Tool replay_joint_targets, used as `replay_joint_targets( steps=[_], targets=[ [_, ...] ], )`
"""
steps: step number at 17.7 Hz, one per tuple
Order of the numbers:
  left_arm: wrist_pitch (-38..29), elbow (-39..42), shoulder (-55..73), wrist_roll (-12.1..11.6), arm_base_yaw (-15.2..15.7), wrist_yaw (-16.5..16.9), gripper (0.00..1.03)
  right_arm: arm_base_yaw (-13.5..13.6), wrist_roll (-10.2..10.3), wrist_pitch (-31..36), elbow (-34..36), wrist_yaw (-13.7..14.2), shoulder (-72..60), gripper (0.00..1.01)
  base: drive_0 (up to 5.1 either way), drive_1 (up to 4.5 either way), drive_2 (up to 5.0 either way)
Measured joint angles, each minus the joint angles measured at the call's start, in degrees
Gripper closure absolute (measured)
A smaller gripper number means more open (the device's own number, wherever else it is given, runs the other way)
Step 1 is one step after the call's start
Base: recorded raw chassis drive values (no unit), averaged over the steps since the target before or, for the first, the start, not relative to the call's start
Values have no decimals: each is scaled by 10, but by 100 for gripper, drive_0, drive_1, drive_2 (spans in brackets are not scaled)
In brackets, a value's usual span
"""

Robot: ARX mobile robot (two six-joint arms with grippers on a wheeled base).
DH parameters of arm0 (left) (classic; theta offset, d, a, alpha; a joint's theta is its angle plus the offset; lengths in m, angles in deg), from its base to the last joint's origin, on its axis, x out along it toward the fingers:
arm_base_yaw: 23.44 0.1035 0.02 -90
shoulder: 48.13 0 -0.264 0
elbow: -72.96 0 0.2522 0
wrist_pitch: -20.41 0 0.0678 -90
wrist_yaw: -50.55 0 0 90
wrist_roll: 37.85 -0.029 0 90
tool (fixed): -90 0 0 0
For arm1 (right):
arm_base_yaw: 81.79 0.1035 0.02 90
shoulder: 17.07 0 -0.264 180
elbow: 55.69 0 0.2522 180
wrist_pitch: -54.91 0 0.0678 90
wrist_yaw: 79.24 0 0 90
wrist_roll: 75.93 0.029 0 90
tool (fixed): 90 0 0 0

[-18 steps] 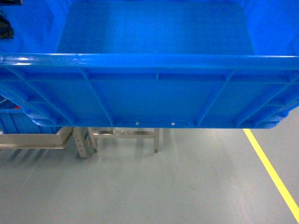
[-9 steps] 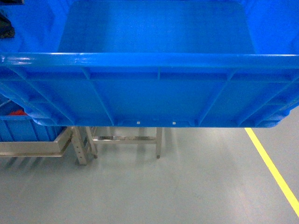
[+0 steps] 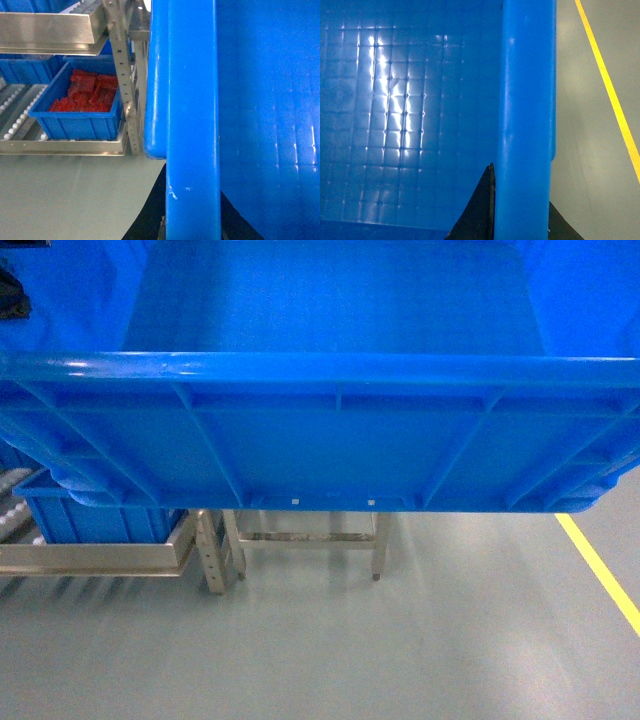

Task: Place box next to blue box on left shelf

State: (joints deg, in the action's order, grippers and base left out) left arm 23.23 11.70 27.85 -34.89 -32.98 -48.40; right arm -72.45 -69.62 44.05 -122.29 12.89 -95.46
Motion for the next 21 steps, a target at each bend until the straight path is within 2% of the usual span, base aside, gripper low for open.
replay_joint_targets(
  steps=[21],
  targets=[
    [0,0,0,0,2,2,97,0,0,0,0,-2,0,94,-498,239,239]
  ],
)
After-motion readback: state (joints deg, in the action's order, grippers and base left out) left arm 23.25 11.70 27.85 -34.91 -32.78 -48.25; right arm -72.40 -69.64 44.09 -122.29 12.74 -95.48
